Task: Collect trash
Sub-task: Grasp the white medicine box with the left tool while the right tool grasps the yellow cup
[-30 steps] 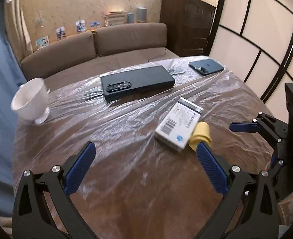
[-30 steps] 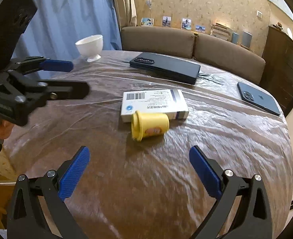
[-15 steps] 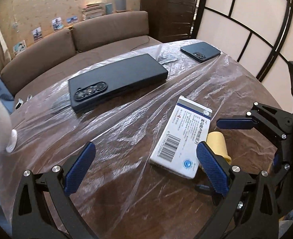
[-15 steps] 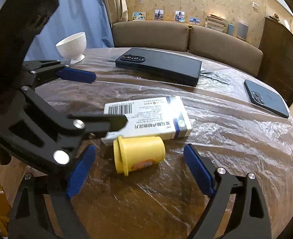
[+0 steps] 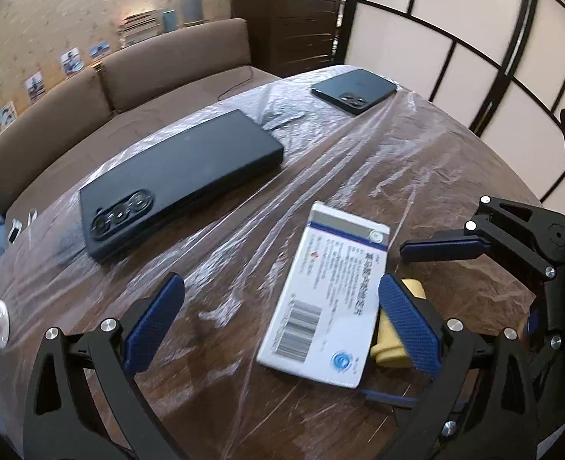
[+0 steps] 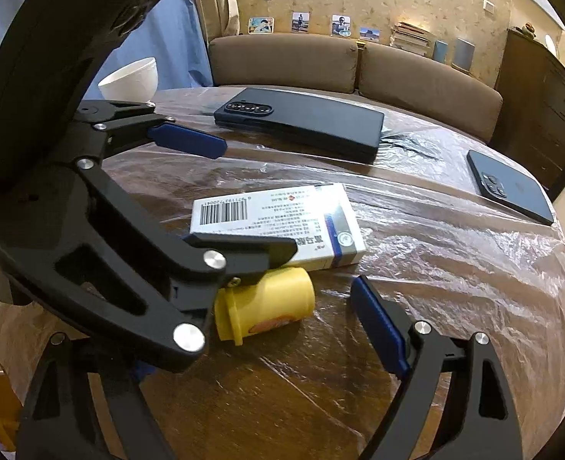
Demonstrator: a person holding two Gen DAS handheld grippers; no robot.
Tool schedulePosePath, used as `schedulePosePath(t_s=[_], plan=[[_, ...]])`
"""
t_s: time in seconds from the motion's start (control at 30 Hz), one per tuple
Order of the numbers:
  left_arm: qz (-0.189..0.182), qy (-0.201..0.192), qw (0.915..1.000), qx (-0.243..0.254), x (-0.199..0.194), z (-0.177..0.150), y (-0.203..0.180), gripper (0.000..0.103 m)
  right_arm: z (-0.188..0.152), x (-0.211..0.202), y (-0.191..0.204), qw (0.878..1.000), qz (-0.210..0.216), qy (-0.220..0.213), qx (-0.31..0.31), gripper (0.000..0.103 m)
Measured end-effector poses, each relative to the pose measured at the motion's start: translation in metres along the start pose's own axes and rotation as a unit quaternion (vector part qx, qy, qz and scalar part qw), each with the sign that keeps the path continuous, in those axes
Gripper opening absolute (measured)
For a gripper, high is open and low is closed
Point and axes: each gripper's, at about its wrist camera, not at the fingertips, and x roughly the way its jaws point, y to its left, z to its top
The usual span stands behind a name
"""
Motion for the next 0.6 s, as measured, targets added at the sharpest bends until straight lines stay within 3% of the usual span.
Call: schedulePosePath(t_s=[0.1, 0.27, 0.6], plan=[[0.003, 0.006, 0.9998, 0.019, 0.004, 0.004, -0.006, 0.1, -0.002, -0.002, -0.004, 1.0, -0.003, 0.001, 0.006, 0.086], [0.002, 0.016, 0.9996, 0.025, 0.011, 0.008, -0.008, 0.085, -0.003, -0.003, -0.008, 1.0, -0.004, 0.0, 0.011, 0.086], [0.008, 0.006, 0.9998, 0.014, 0.009, 0.007, 0.003, 0.072, 0.004, -0.001, -0.005, 1.0, -0.004, -0.001, -0.005, 0.075]])
